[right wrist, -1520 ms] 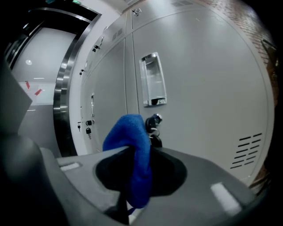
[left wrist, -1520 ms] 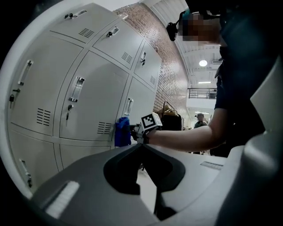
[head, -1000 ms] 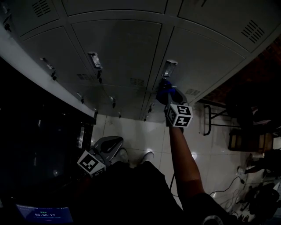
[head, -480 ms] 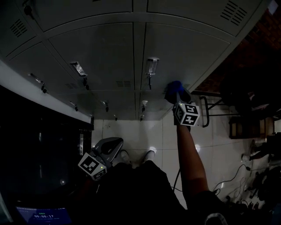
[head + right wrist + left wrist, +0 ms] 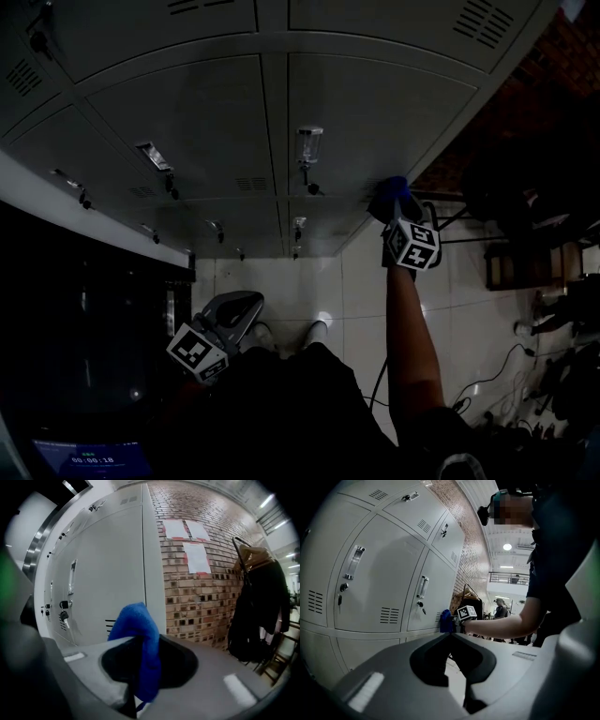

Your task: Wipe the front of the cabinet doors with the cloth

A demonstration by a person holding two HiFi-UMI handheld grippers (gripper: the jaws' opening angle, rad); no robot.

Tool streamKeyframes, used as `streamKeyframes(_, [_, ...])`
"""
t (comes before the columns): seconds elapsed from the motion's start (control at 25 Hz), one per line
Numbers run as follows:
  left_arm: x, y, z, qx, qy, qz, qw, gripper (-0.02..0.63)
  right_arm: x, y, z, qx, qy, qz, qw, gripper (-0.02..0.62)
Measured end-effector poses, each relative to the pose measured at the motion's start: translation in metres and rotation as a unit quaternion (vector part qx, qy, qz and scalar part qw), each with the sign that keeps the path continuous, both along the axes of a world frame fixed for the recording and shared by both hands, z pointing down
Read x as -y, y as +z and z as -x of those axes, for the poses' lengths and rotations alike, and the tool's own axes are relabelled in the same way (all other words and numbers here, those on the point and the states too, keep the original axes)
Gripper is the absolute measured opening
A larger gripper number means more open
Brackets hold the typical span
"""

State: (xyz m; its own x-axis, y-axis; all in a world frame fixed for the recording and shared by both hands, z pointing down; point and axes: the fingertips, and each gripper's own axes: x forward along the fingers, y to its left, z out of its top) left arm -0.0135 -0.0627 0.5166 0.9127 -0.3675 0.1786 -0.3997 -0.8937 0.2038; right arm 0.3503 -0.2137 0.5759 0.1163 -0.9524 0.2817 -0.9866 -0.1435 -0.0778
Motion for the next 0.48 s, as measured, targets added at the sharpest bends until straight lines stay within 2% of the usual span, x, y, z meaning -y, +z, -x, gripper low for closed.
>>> streamKeyframes(0.16, [-0.001,0.001,-0.006,-0.004,0.011,0.002,0.9999,0.0,-0.01,-0.002,-0.007,0.005,0.008,0.001,1.0,0.067])
streamKeyframes(0.28, [0.0,0.001,-0.012,-0.007,0.019,0.003,0.9998,0.0,-0.026,-0.013,0.004,0.013,-0.007,-0.008,1.0,0.067])
streamKeyframes(0.36, [0.002,0.0,-0.016,-0.01,0.027,0.002,0.9996,0.0,-0.041,-0.024,0.024,0.018,-0.033,-0.016,0.999,0.067])
streamKeyframes(0.48, [0.004,-0.006,-0.023,-0.017,0.038,-0.006,0.9991,0.0,-0.066,-0.043,0.07,0.007,-0.095,-0.027,0.995,0.067])
